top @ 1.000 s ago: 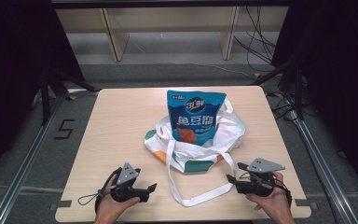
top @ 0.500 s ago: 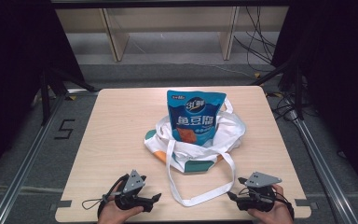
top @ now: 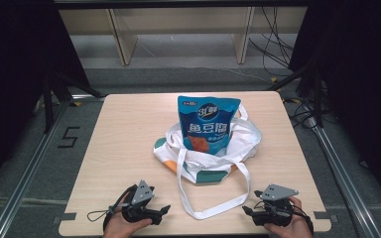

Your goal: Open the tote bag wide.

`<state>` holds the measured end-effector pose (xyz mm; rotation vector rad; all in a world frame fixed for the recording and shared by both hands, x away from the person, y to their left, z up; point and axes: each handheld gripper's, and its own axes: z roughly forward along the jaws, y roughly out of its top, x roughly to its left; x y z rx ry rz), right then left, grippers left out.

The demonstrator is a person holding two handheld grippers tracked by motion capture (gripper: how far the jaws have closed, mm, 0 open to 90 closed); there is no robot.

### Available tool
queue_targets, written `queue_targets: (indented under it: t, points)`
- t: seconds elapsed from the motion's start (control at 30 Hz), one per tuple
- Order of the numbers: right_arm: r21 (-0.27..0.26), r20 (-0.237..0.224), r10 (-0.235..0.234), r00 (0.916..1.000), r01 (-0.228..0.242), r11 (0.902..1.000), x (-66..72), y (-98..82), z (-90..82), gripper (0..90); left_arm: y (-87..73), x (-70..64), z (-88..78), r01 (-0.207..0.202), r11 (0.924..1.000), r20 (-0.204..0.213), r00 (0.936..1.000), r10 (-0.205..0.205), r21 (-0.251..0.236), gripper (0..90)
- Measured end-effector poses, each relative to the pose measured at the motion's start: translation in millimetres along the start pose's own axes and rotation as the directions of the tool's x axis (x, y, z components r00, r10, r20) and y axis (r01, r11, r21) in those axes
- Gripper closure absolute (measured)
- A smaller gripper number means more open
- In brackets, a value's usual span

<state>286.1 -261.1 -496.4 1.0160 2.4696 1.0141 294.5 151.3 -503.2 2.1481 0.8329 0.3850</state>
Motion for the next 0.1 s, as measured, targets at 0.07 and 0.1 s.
queue_targets:
  t: [0.07, 0.1]
  points:
    - [-0.006, 0.005, -0.002, 1.0, 0.002, 1.0, -0.4, 0.4, -0.2, 31.9, -0.1, 0.1, 0.2, 0.009, 1.0, -0.004, 1.0, -0.009, 0.003, 17.2]
    - [-0.002, 0.003, -0.002, 1.0, 0.002, 1.0, -0.7, 0.4, -0.6, 31.8, -0.4, -0.8, 0.8, 0.03, 0.9996, -0.002, 0.9996, -0.03, -0.001, 17.3]
